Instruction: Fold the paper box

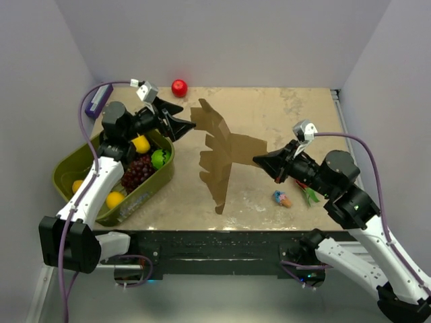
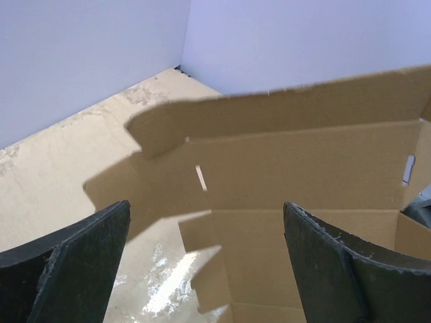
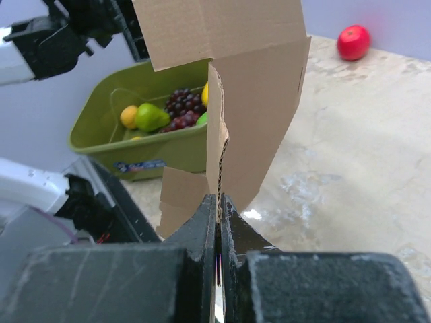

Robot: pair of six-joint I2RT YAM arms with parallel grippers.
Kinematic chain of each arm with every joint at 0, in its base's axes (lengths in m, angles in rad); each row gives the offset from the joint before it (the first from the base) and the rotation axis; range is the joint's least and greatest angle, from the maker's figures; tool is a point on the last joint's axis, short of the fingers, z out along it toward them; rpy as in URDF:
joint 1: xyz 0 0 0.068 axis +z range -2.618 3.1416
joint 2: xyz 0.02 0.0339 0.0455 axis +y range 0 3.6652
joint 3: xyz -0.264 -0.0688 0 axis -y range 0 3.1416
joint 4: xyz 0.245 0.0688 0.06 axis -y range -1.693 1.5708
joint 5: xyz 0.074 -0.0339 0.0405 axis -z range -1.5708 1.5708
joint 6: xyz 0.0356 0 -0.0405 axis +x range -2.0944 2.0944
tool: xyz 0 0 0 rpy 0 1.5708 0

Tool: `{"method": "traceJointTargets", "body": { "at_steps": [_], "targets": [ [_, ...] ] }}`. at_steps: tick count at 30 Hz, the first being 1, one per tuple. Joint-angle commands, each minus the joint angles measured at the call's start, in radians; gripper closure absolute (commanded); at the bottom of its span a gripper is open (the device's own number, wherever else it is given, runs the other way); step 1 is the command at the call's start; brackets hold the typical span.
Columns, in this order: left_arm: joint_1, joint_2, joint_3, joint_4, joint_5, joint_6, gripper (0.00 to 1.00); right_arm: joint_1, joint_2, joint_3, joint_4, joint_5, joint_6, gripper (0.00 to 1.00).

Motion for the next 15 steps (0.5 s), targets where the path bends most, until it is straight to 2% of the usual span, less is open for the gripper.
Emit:
{"method": "traceJointTargets", "body": {
  "at_steps": [1, 4, 9, 15],
  "targets": [
    [0.008, -0.006, -0.017, 0.102, 0.030, -0.053, 0.00, 0.000, 0.003, 0.045, -0.008, -0.146, -0.015, 1.00],
    [0.010, -0.001, -0.033, 0.135, 0.040, -0.083, 0.00, -0.002, 0.007, 0.054, -0.017, -0.179, -0.015, 1.00],
    [0.016, -0.018, -0.025, 0.061, -0.028, -0.029, 0.00, 0.000, -0.003, 0.068, -0.024, -0.183, -0.009, 1.00],
    [0.054, -0.010, -0.024, 0.047, -0.039, -0.018, 0.00, 0.000, -0.015, 0.074, -0.031, -0.191, -0.009, 1.00]
  ]
}}
